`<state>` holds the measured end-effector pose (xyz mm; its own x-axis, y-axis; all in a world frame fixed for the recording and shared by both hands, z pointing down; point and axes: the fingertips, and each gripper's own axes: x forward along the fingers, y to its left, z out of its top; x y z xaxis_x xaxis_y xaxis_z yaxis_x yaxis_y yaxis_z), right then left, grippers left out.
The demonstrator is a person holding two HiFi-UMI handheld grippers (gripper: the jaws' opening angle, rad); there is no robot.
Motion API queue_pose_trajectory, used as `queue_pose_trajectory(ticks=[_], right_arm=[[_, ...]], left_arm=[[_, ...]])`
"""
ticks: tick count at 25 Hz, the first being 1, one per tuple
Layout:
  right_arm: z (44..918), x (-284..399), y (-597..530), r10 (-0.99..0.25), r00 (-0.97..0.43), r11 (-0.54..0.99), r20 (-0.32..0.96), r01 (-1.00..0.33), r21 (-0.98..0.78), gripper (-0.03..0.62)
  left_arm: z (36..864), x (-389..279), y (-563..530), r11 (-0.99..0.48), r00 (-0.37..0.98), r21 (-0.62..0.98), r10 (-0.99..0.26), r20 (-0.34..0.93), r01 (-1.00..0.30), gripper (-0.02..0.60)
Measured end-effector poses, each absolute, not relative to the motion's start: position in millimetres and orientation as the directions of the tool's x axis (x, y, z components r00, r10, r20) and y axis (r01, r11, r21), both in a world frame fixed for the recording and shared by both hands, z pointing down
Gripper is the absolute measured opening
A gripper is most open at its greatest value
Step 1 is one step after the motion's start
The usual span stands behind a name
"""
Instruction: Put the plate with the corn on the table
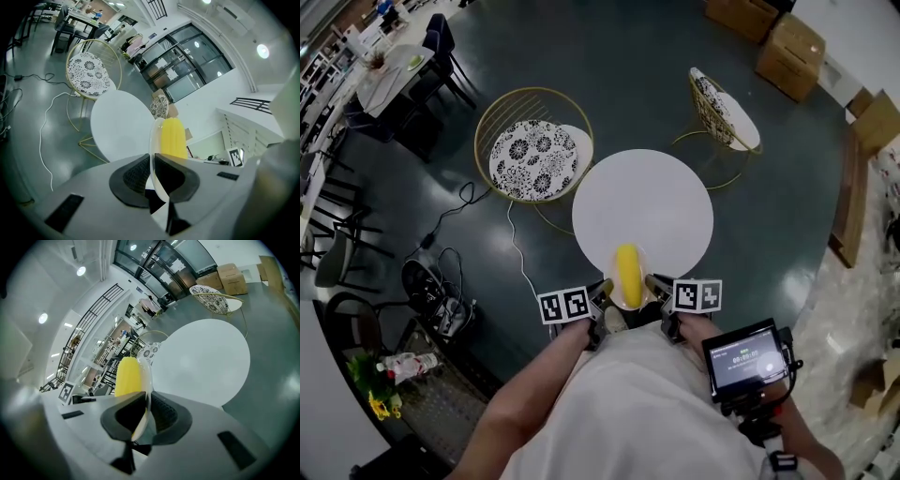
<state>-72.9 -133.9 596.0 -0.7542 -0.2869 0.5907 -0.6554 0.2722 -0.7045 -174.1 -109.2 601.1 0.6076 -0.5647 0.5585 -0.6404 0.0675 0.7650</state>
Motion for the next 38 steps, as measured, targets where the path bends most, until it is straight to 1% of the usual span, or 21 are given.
queue_pose_trajectory(ticks=[7, 14, 26, 32, 38], right_arm=[[610, -81, -149, -0.237, -0.746, 0.277, 0.622, -0.666, -0.693, 0.038], [629, -84, -183, -0.201, -0.752, 0.283, 0.628, -0.658, -0.698, 0.038], [672, -65, -240, -0.164, -0.747, 0.233, 0.645, -0.664, -0.710, 0.038], [691, -62, -272, -0.161, -0.747, 0.238, 0.645, -0.663, -0.710, 0.038], [704, -60, -287, -0.163, -0.754, 0.216, 0.636, -0.656, -0.723, 0.038]], left_arm=[[615, -182, -122, 0.111, 0.592, 0.757, -0.555, 0.584, -0.644, 0.037], [632, -183, -152, 0.149, 0.579, 0.742, -0.534, 0.616, -0.653, 0.037], [669, -165, -213, 0.168, 0.567, 0.703, -0.477, 0.672, -0.691, 0.037], [685, -162, -243, 0.169, 0.573, 0.723, -0.501, 0.649, -0.670, 0.037], [696, -158, -261, 0.168, 0.567, 0.707, -0.485, 0.666, -0.687, 0.037]])
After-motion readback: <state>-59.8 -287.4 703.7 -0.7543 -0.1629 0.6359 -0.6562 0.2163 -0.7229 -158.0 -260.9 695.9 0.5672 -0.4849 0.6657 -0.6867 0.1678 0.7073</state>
